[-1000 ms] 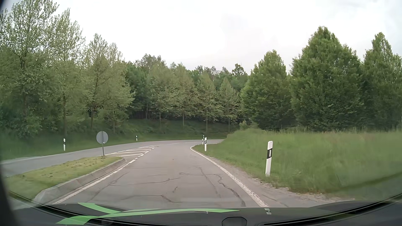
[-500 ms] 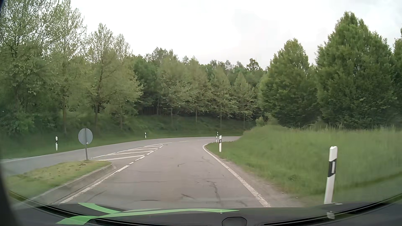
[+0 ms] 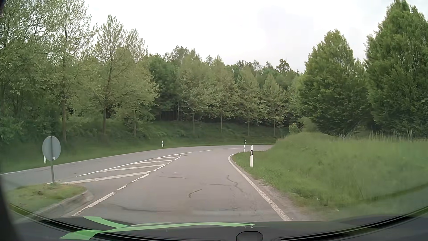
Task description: Follow the waypoints while adhering to traffic rules and regulations
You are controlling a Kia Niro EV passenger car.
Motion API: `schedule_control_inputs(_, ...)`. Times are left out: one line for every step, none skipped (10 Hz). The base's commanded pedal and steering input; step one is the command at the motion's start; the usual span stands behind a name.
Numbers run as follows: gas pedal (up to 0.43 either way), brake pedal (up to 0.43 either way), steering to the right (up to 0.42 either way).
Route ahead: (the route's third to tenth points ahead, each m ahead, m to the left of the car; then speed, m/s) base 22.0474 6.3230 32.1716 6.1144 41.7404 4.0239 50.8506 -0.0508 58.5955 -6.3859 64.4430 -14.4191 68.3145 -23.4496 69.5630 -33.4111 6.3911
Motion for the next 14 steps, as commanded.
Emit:
schedule_control_inputs(0.0,0.0,-0.051)
schedule_control_inputs(0.0,0.0,-0.051)
schedule_control_inputs(0.0,0.0,-0.051)
schedule_control_inputs(0.0,0.0,-0.051)
schedule_control_inputs(0.0,0.0,-0.051)
schedule_control_inputs(0.0,0.0,-0.05)
schedule_control_inputs(0.0,0.0,-0.049)
schedule_control_inputs(0.0,0.0,-0.047)
schedule_control_inputs(0.0,0.0,-0.042)
schedule_control_inputs(0.0,0.0,-0.039)
schedule_control_inputs(0.0,0.0,-0.037)
schedule_control_inputs(0.0,0.0,-0.037)
schedule_control_inputs(0.0,0.0,-0.036)
schedule_control_inputs(0.0,0.0,-0.036)
